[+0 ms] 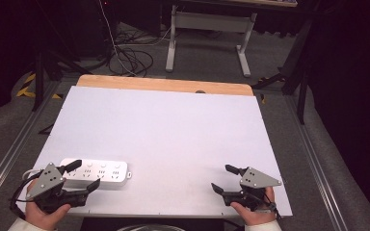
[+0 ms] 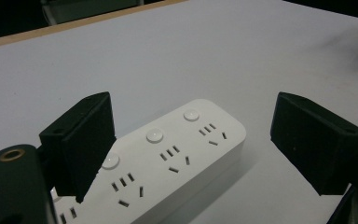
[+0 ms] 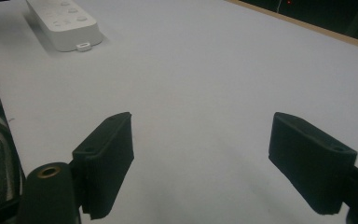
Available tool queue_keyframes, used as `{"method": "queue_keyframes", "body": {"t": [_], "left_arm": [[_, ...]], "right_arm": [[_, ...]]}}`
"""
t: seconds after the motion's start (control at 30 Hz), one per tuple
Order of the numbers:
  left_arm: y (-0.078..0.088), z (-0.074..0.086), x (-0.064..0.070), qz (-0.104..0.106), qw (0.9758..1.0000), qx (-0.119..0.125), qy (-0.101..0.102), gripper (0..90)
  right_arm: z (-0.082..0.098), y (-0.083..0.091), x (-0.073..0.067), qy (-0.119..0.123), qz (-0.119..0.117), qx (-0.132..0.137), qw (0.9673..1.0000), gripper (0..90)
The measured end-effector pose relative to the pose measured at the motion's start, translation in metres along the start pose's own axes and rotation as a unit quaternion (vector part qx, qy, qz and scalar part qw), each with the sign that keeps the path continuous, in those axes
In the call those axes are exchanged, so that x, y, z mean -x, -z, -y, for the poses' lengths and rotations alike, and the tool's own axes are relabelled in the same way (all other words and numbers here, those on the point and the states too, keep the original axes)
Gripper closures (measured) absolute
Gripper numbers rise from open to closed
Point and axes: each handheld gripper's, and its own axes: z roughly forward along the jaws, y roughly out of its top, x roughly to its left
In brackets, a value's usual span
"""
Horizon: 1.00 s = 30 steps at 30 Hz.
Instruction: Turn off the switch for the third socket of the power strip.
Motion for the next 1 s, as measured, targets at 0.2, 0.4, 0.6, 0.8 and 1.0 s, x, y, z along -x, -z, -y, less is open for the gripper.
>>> {"method": "queue_keyframes", "body": {"t": [0.2, 0.4, 0.6, 0.8, 1.0], "left_arm": [[0.0005, -0.0002, 0.0006, 0.001, 1.0000, 0.001, 0.003, 14.6], [0.0011, -0.0004, 0.0005, -0.002, 1.0000, 0.000, -0.003, 15.1], [0.0016, -0.0014, 0.0010, -0.002, 1.0000, -0.008, 0.000, 16.0], [0.0048, -0.0034, -0.0004, 0.003, 0.9999, -0.011, 0.009, 19.2], [0.0044, -0.0067, -0.0010, 0.002, 0.9999, -0.014, 0.006, 19.7]], "right_arm": [[0.0004, -0.0010, -0.0004, -0.003, 0.001, -0.002, 1.0000, 22.8], [0.0005, -0.0014, -0.0007, -0.003, 0.000, -0.001, 1.0000, 22.8], [0.0008, -0.0016, -0.0009, -0.005, -0.001, -0.002, 1.0000, 22.8], [0.0010, -0.0021, -0.0013, -0.004, 0.000, -0.002, 1.0000, 22.8], [0.0012, -0.0023, -0.0014, -0.006, 0.001, -0.002, 1.0000, 22.8]]}}
